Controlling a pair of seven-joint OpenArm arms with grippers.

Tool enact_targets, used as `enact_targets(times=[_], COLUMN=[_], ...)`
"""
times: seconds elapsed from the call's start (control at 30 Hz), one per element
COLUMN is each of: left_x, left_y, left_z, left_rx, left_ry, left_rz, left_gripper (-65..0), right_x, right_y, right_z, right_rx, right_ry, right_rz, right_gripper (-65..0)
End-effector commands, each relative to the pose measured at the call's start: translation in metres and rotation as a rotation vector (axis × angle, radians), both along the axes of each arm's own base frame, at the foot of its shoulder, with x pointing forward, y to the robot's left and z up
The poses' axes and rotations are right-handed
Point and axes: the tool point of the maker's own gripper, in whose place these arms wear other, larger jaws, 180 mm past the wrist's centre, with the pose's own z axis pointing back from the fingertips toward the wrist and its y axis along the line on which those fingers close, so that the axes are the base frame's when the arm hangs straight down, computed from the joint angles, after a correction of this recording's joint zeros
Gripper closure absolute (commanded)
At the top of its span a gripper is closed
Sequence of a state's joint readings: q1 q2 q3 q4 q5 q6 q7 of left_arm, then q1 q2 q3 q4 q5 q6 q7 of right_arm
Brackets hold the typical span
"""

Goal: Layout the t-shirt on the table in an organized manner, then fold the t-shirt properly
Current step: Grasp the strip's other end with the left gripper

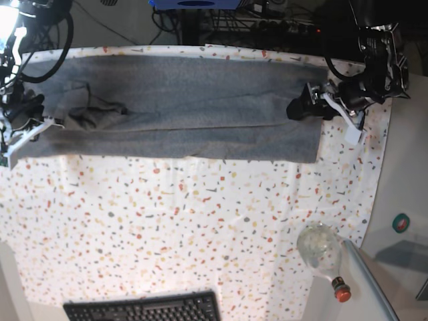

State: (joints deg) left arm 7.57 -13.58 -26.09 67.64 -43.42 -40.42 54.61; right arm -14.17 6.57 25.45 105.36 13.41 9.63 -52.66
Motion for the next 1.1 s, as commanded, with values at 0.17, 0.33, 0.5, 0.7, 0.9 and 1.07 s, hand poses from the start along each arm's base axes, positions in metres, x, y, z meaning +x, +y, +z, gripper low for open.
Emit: enact_targets(times=[0.17,0.33,0.5,0.7,0.9,1.07], left_x=[-0.024,-0.023,-0.019,0.004,-0.002,-0.002], left_y=[-0.018,-0.014,0.020,0.087,0.096,0.045], left_z=[-0.040,-0.039,-0.032,0.000,0.040,0.062], left_rx=[0.007,0.009,0.078,0.199,0.323,0.326], left_ry=[0.115,0.115,0.101,0.021,-0.057,-0.106], left_rz=[-0.002,0.007,0.011,0.072,0.129,0.126], left_gripper=[-65.0,-32.3,0.0,0.0,0.0,0.0], right_x=[0.005,0.005,0.005,0.004,0.000,0.000], right_y=[-0.009,-0.009,-0.005,-0.005,-0.005,-0.004], right_z=[0.010,0.010,0.009,0.008,0.005,0.005], right_rx=[-0.028,-0.028,-0.021,-0.019,-0.019,-0.018], right_ry=[-0.034,-0.034,-0.032,-0.030,-0.018,-0.018], right_rz=[-0.002,-0.002,0.004,0.004,0.004,0.003], right_gripper=[0.0,0.0,0.0,0.0,0.0,0.0])
